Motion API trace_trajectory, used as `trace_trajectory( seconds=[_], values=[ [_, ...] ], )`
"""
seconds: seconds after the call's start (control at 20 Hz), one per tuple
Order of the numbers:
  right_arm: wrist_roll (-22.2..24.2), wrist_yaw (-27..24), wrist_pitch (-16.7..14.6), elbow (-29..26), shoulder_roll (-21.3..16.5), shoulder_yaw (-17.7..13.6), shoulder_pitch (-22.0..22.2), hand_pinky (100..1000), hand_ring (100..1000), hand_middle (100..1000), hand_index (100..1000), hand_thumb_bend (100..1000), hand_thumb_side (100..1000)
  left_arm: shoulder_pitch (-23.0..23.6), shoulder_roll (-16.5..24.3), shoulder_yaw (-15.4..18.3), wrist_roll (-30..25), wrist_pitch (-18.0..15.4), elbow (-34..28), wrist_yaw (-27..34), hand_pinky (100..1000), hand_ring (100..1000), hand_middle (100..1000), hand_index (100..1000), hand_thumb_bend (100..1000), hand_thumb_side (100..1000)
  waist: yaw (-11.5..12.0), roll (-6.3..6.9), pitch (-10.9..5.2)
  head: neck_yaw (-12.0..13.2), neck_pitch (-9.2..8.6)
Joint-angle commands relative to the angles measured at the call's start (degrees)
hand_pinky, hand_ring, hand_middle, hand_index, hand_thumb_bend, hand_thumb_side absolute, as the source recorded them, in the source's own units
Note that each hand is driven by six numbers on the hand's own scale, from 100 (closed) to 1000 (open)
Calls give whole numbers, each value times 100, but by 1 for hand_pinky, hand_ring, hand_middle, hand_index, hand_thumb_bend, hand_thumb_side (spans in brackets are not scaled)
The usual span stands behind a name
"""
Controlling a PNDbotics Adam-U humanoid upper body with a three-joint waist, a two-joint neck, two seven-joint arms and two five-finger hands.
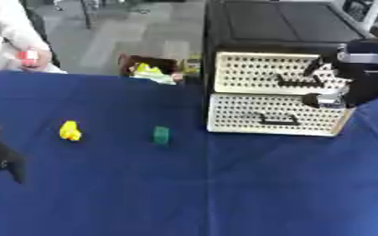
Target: Pick up objects from table and place into drawer.
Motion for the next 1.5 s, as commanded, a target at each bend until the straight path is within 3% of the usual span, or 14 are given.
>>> trace_trajectory(
  seconds=[0.05,0.75,1.5],
  values=[
    [-12,-46,18,-102,-213,-114,-83,362,100,100,884,355,770,-32,63,-1,5,11,-115,31,437,584,526,807,100,804,0,9,-149,17,-12],
    [-11,2,33,1,-159,-105,-148,363,100,100,893,357,768,-38,59,-1,21,6,-115,19,437,583,525,807,100,805,19,15,-127,-54,-60],
    [182,479,-252,735,164,78,-522,343,100,100,891,408,756,-70,53,-8,6,-2,-115,-23,437,582,523,806,100,810,49,3,-45,-179,-90]
  ],
)
